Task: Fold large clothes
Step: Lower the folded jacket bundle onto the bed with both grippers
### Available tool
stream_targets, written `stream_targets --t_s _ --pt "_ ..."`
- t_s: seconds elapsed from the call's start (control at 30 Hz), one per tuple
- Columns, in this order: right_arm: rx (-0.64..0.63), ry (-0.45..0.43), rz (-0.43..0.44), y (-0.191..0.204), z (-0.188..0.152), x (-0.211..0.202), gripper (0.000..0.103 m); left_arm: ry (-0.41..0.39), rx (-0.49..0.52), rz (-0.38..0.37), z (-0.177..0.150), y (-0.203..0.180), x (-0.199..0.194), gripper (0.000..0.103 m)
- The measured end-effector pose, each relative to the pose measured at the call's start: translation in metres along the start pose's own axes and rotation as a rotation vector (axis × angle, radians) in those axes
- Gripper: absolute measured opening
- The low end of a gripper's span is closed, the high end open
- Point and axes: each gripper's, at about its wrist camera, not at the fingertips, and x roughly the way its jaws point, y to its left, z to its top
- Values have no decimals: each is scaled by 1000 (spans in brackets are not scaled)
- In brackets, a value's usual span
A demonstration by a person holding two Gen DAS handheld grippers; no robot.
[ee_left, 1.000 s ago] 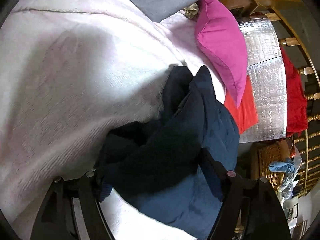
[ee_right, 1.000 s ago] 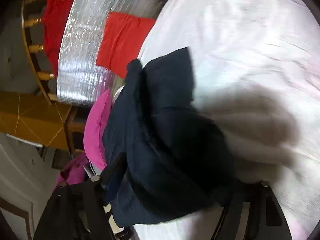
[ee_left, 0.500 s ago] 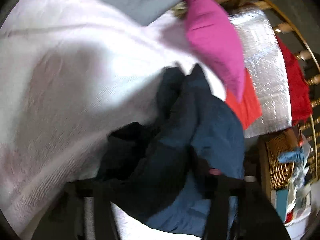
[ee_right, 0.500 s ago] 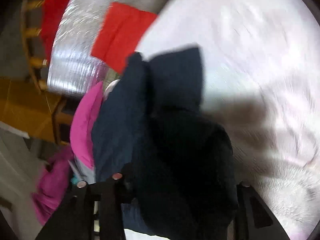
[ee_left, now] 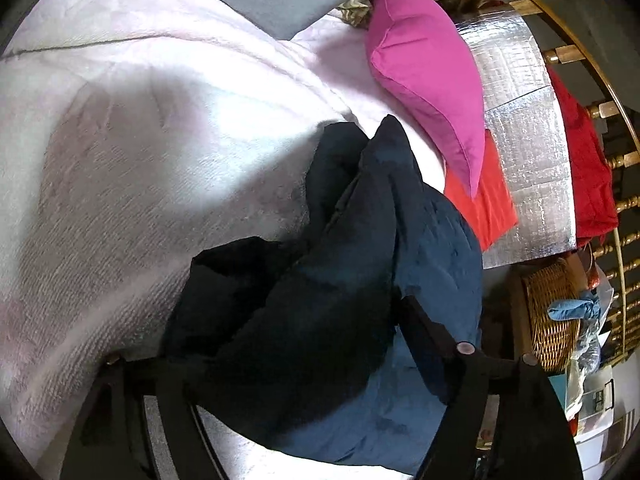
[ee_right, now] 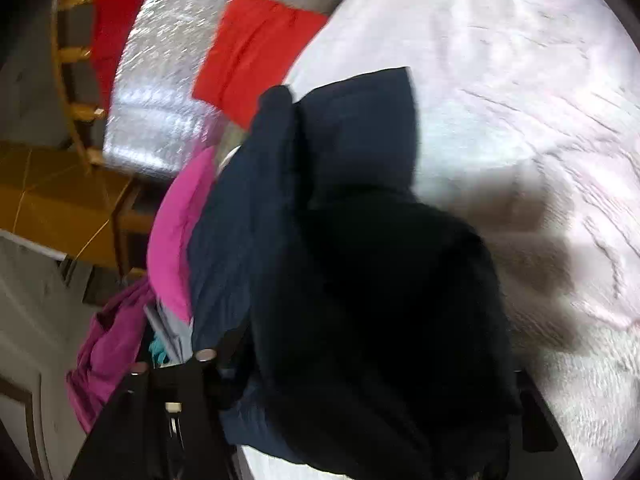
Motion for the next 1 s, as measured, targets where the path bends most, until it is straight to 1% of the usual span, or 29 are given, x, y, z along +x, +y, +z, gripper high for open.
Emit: stream_targets --t_s 0.03,0.07,0.1,0.13,0.17,0.2,0.3,0.4,0.53,0.8,1.0 --pt "3 -3 -7 1 -1 0 52 -7 0 -3 1 0 1 71" --pt "5 -7 -5 1 -1 -2 48 -7 2 -11 1 0 1 57" --pt "6 -17 -1 4 -2 -3 46 0 0 -26 1 0 2 49" --pt "-1 -28 1 9 -3 -5 42 -7 -2 -37 1 -1 1 46" --pt "-22 -41 -1 15 -3 -8 39 -19 9 -38 0 -3 -1 40" --pt "-50 -54 -6 23 -5 -11 37 -30 29 -37 0 -7 -3 34" --pt "-108 -77 -9 36 -7 -20 36 -56 80 -32 -2 -17 -12 26" --pt "-122 -85 4 35 -9 -31 35 -54 73 -47 -4 -16 -18 24" --pt "-144 -81 -3 31 -18 -40 34 -53 81 -45 -13 -12 -30 23" --pt "-125 -56 14 7 -33 -62 35 -62 122 -12 -44 -3 -60 23" --pt "-123 -38 18 -6 -41 -68 35 -77 132 8 -57 5 -71 23"
